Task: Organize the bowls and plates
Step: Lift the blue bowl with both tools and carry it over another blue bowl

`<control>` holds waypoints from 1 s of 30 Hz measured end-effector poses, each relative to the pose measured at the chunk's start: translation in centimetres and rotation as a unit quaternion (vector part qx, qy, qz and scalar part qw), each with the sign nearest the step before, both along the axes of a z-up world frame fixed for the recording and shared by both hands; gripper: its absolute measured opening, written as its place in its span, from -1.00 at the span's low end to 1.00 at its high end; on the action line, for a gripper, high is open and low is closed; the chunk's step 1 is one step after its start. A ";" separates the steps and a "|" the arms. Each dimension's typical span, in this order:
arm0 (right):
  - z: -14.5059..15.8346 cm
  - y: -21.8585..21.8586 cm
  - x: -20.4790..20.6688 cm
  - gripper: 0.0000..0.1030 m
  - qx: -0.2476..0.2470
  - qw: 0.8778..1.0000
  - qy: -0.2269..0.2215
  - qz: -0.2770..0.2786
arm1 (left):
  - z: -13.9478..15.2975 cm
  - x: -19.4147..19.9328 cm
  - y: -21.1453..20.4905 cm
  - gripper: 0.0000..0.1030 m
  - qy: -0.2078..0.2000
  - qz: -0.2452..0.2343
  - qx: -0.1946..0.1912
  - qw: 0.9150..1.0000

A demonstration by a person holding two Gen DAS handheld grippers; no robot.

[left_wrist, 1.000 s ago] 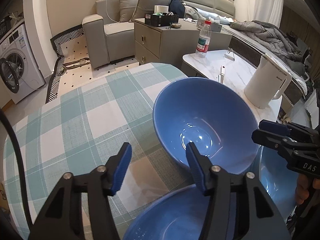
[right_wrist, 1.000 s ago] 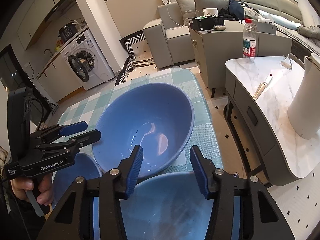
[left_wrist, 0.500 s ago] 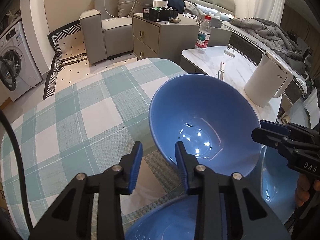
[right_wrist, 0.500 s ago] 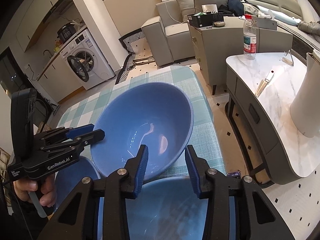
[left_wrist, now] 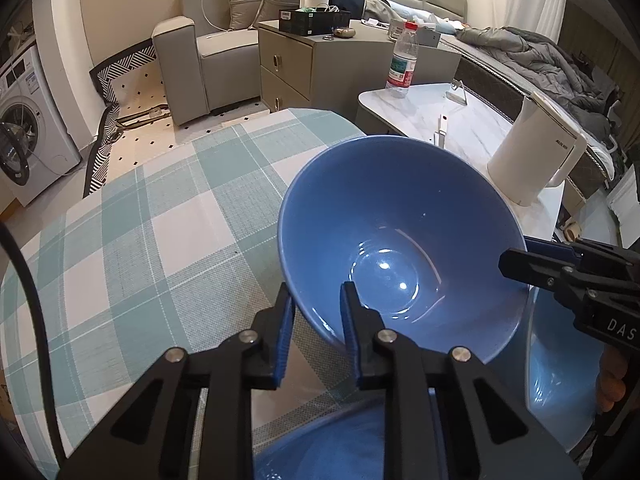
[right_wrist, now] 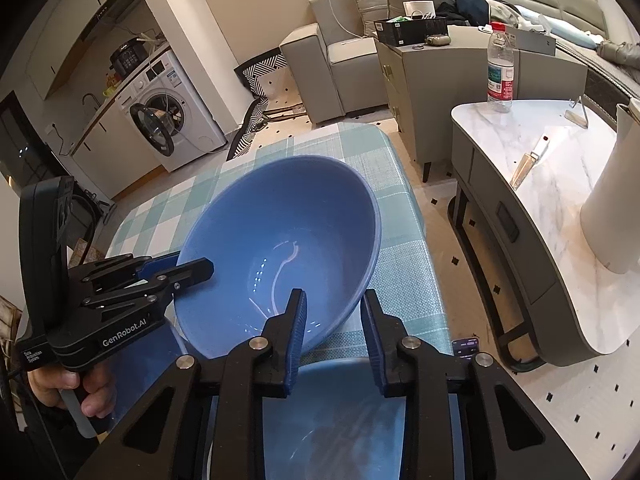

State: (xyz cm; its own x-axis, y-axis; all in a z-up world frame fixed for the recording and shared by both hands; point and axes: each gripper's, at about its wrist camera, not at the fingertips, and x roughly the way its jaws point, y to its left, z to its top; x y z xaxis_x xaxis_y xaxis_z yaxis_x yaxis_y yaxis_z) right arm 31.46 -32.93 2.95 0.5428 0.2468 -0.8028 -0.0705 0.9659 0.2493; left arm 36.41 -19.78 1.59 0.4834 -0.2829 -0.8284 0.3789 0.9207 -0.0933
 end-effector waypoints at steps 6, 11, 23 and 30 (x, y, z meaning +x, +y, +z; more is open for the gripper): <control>0.2 0.2 -0.1 -0.43 -0.005 1.000 -0.003 0.000 | 0.0 -0.1 0.0 -0.59 0.001 -0.001 -0.003 1.000; 0.5 0.2 -0.3 -0.43 -0.013 1.000 -0.012 0.001 | 0.3 -0.1 0.3 -0.59 -0.001 0.002 -0.018 1.000; 1.9 0.3 -1.1 -0.43 -0.016 0.999 -0.038 -0.002 | 2.2 -1.2 0.6 -0.59 -0.030 0.003 -0.023 0.999; 3.1 0.5 -2.1 -0.43 -0.019 0.998 -0.052 -0.001 | 3.8 -2.3 0.9 -0.58 -0.047 0.003 -0.029 0.998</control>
State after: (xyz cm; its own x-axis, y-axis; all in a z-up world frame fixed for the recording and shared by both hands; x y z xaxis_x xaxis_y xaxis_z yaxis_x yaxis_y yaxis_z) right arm 29.38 -32.44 6.03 0.6244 0.2163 -0.7506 -0.0916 0.9745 0.2046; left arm 34.15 -18.90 5.40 0.5593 -0.3263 -0.7620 0.3832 0.9169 -0.1114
